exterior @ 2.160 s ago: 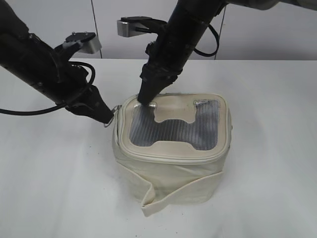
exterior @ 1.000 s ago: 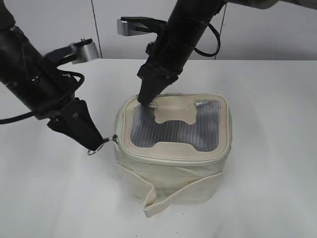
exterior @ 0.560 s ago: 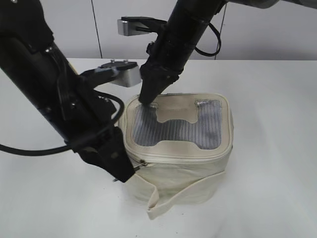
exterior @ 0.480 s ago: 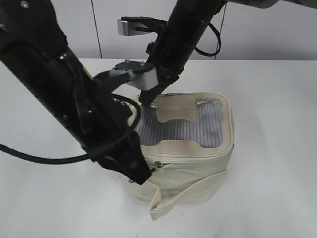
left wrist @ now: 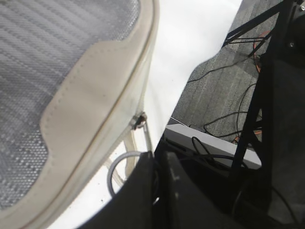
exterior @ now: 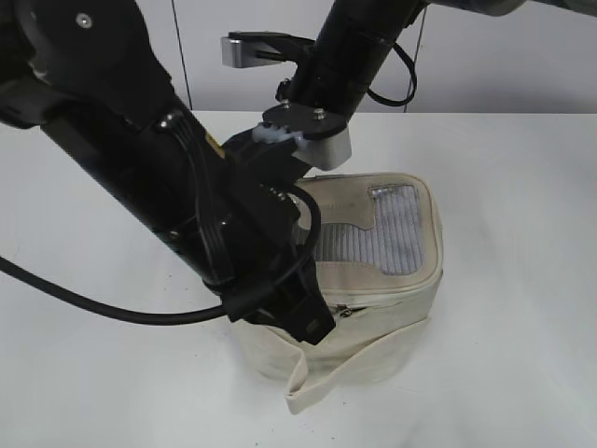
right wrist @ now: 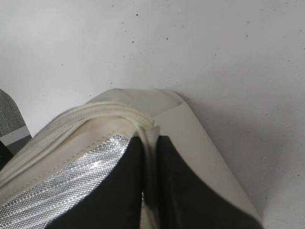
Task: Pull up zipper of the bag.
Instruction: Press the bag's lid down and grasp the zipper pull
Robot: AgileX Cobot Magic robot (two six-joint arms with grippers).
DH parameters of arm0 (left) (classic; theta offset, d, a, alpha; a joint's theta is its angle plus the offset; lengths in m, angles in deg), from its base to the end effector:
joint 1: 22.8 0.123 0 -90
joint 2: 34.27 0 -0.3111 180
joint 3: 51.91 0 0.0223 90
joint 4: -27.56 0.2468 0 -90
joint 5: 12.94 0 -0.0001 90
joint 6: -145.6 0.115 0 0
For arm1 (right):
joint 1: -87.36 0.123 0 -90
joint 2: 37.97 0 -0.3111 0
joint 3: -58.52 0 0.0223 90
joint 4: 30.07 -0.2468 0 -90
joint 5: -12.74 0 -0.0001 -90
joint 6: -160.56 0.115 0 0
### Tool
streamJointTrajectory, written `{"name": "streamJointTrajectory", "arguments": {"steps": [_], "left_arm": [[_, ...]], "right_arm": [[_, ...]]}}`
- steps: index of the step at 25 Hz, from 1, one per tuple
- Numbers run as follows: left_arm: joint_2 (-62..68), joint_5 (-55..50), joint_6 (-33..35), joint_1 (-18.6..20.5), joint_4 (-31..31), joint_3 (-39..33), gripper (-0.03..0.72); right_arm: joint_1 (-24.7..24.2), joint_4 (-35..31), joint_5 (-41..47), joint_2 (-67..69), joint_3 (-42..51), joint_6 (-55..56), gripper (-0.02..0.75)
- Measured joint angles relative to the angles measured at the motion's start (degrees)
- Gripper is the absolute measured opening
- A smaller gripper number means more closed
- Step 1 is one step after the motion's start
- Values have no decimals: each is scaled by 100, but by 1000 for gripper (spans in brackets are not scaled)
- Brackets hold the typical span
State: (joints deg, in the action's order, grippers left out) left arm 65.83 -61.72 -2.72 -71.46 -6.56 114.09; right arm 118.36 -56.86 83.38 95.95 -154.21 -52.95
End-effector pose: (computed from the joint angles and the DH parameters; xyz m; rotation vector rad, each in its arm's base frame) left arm 0.1807 -0.2789 0.2525 1.4414 2.4312 -0.7823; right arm 0.3869 0.2895 0.2187 -1.3994 2.5606 0.6660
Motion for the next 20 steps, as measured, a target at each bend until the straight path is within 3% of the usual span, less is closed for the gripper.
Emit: {"name": "streamJointTrajectory", "arguments": {"steps": [6,9,11,15,20], "left_arm": [[0,-135,-541,-21,230,42,16],[-44,-292,-870,-53,385,46,87],[-119,-479,-1123,-103,547,47,200],[-424,-493,-1346,-118,1076,47,433],[-785,-195,-1414,-90,1498,47,501]], "right_arm": [[0,-5,0,0,1,87,56],[0,12,-5,0,1,273,67],[-6,35,-5,0,-4,419,128],[-11,120,-43,-25,-22,751,326],[-35,369,-54,-193,-22,964,412]]}}
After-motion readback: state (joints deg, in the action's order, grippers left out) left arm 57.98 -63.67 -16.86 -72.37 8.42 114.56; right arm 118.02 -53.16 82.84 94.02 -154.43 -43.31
